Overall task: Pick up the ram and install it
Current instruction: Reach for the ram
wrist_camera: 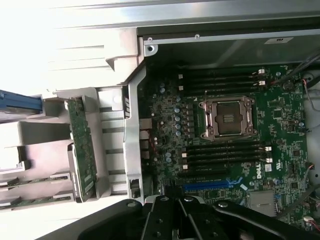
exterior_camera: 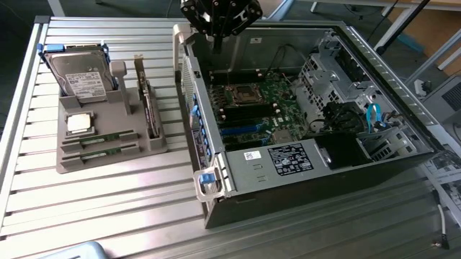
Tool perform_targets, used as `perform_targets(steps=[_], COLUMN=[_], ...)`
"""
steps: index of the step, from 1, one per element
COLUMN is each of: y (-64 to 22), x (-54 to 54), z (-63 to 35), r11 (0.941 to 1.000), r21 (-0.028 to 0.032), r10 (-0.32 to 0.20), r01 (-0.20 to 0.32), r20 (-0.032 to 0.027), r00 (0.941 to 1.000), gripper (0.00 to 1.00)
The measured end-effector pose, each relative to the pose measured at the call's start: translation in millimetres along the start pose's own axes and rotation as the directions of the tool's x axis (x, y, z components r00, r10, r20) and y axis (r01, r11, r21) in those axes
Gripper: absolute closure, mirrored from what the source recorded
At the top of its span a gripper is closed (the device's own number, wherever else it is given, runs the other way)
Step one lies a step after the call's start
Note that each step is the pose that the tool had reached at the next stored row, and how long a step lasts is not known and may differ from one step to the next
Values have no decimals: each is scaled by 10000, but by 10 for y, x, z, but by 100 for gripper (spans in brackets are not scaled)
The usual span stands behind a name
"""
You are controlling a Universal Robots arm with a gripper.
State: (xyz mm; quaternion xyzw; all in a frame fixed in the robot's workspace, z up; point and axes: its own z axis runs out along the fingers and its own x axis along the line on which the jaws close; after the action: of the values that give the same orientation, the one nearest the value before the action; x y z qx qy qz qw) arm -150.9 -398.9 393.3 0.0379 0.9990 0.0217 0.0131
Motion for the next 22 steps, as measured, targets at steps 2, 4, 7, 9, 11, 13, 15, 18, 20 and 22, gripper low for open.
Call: perform_targets(steps=[2, 4, 7, 9, 11, 13, 15, 18, 20, 22], y=[-4, -8, -14, -18, -23, -27, -32, -40, -45, -50], x=[49, 103, 186, 236, 302, 359, 420, 527, 592, 654], z=[-1, -3, -5, -6, -8, -9, -11, -13, -15, -16], r11=[10000, 10000, 10000, 10000, 10000, 10000, 10000, 10000, 10000, 10000], r21=[0, 0, 0, 1, 1, 0, 0, 0, 1, 0], r10=[0, -1, 0, 0, -2, 1, 0, 0, 0, -2], r01=[0, 1, 0, 0, 2, -1, 0, 0, 0, 2], r20=[0, 0, 0, -1, -1, 0, 0, 0, 0, 0], r00=[10000, 10000, 10000, 10000, 10000, 10000, 10000, 10000, 10000, 10000], gripper=[90, 90, 90, 90, 90, 90, 90, 90, 90, 90])
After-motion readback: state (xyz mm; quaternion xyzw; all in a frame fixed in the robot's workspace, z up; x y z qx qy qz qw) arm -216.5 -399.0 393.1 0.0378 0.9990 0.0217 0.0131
